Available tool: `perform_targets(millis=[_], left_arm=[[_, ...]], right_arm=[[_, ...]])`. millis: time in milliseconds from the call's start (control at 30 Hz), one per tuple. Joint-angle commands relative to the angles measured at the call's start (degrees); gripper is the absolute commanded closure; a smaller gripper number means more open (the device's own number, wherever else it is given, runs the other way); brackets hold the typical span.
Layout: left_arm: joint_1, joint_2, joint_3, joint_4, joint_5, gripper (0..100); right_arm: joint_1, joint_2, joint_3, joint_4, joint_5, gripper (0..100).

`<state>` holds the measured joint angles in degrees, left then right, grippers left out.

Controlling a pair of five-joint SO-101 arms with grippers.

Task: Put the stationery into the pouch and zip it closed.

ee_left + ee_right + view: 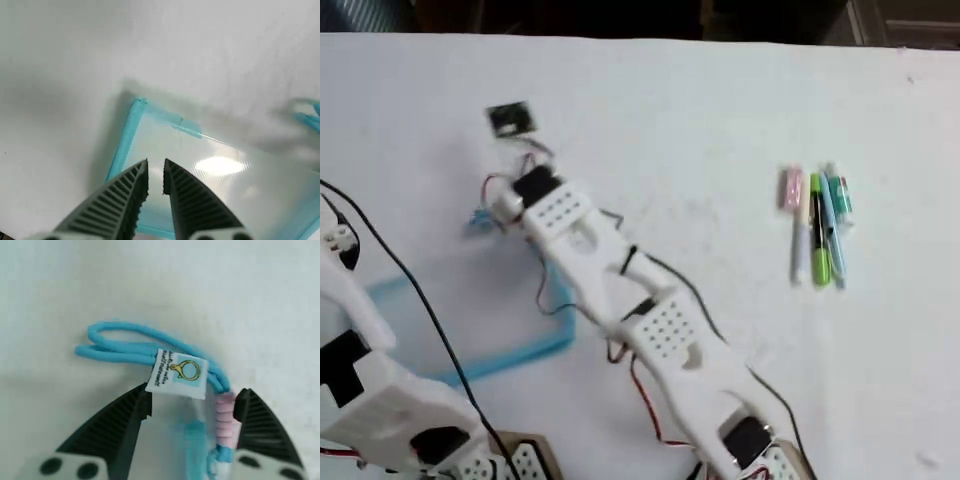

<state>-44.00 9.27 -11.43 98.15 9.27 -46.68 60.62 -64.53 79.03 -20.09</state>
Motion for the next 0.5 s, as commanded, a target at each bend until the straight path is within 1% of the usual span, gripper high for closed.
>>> perform_targets(millis=[0, 67, 133, 267, 333, 467], left_arm=[[0.4, -2.7, -0.4, 0.3, 0.4, 92], [0.4, -2.5, -0.4, 0.4, 0.4, 92], [0.4, -2.5, -0.4, 0.4, 0.4, 92], [0.4, -2.5, -0.4, 0.4, 0.4, 92], [0.4, -2.5, -0.4, 0.4, 0.4, 92], [0.4, -2.5, -0.4, 0.5, 0.4, 92]], right_arm=[[0.3, 2.2, -4.3, -2.0, 0.5, 75.9], [2.3, 4.4, -6.4, -3.1, 0.5, 78.5], [4.5, 5.7, -8.1, -3.0, 0.6, 83.4], [9.4, 6.3, -10.1, -1.9, 2.0, 98.5], [11.6, 6.2, -10.1, -0.9, 3.7, 97.1], [15.7, 5.9, -10.7, 4.5, 4.2, 98.1]])
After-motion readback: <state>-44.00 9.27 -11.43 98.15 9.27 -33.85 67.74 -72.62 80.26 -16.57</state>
